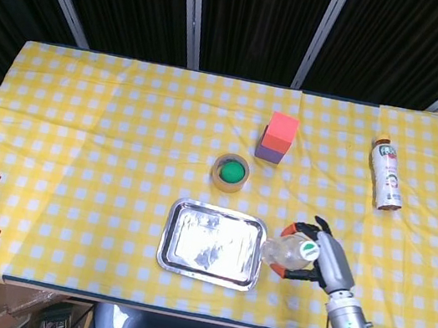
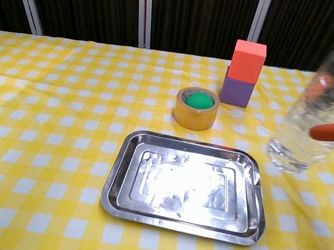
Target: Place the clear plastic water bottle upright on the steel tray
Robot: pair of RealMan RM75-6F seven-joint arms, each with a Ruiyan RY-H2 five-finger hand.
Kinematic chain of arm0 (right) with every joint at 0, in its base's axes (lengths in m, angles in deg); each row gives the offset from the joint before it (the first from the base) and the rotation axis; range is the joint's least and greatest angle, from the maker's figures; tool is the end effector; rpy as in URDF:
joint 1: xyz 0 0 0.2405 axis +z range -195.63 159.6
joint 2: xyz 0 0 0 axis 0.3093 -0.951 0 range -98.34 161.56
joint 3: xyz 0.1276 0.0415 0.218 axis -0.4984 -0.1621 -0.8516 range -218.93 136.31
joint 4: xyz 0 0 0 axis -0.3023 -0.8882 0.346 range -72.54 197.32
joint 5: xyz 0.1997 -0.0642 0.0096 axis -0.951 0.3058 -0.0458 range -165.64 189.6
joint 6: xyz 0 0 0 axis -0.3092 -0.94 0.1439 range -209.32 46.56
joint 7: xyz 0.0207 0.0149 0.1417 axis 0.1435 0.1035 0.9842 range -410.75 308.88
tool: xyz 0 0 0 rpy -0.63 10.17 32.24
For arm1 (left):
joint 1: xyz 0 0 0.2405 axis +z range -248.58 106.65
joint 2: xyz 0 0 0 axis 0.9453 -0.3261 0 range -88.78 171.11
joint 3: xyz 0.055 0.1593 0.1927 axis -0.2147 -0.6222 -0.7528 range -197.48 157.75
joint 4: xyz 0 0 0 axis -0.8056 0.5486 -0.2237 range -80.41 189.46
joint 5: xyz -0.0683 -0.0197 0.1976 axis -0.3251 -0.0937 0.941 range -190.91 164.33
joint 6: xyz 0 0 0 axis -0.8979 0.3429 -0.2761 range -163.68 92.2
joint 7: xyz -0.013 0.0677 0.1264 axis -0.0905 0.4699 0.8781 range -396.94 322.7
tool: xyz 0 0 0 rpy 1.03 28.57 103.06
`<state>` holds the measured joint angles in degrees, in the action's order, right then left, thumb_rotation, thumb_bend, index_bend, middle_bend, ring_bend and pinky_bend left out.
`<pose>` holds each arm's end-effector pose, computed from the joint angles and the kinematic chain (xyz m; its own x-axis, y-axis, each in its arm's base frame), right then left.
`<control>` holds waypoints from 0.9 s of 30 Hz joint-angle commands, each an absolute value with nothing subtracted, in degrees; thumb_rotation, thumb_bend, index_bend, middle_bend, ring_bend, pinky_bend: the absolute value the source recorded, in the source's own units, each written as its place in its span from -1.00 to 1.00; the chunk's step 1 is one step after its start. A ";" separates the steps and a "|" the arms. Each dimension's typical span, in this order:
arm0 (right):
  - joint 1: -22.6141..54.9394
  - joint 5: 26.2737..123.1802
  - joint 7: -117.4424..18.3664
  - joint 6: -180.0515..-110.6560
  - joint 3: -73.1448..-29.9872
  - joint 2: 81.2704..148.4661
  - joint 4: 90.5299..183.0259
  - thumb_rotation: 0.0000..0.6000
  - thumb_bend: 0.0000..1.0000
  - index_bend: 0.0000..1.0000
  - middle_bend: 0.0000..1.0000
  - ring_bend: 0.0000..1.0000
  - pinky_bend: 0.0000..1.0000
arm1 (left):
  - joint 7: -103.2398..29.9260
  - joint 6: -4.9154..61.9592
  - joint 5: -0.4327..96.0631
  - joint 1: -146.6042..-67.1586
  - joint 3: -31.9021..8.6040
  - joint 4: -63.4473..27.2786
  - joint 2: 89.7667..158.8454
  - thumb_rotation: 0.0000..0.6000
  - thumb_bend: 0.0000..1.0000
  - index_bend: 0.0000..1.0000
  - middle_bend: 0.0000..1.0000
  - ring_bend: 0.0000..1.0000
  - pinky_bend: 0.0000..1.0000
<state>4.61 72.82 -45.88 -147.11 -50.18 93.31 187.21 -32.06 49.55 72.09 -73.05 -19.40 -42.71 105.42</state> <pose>-0.1706 -0.2368 0.1055 -0.2458 -0.3411 0.9073 -0.9688 0.0574 -0.2409 -0.3059 0.1560 0.1462 0.3953 0.0662 0.9162 0.9164 0.0394 -0.3982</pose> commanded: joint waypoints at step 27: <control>9.32 74.72 -57.55 -142.01 -46.45 115.43 188.78 1.00 -0.28 0.48 0.20 -0.44 -1.00 | -34.97 49.71 72.10 -72.99 -19.20 -42.13 104.36 1.00 -0.71 -0.70 -0.99 -1.00 -1.00</control>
